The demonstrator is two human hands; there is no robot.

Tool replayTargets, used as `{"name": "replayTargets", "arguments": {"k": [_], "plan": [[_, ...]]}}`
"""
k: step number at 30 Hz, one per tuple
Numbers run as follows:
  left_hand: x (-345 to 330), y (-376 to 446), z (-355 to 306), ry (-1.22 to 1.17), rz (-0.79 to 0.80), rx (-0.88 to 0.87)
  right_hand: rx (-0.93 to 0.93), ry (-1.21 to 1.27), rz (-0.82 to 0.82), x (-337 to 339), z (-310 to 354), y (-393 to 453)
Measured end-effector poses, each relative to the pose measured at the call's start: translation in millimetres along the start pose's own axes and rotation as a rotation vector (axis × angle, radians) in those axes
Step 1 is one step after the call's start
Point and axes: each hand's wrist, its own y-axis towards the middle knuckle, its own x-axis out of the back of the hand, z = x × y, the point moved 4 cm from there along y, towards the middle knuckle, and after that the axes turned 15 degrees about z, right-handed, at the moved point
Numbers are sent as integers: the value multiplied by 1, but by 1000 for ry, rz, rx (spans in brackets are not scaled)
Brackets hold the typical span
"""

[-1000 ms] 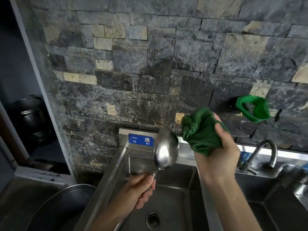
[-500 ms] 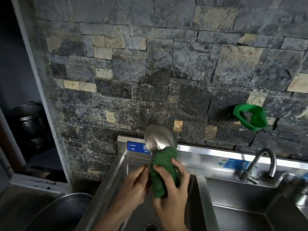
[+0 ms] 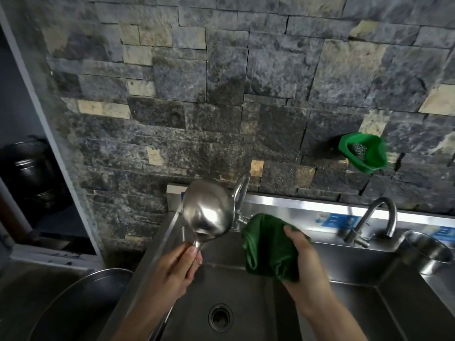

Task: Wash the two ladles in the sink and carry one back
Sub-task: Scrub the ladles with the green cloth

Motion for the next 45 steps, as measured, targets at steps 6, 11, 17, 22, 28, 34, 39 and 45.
{"name": "replayTargets", "arguments": {"k": [6, 11, 17, 22, 28, 34, 39, 45], "plan": [[-23, -7, 2, 32, 100, 32, -176, -179, -169, 17, 3, 19], [-46, -10, -10, 404, 106, -105, 205, -234, 37, -24, 20, 14], [-58, 10, -22, 423, 32, -176, 936, -1243, 37, -69, -2, -6], [-60, 18, -29, 326, 38, -202, 913, -861, -11, -60, -16, -2], [-66, 34, -18, -93, 162, -47, 478, -7, 107, -34, -6, 36], [-88, 59, -7, -215, 287, -13, 471, -37, -110, 8, 9, 42], [-135, 67, 45, -67, 499, 92, 561, -213, -385, 73, 38, 34], [-221, 72, 97, 89, 553, 217, 403, -878, -631, 189, 100, 46]]}}
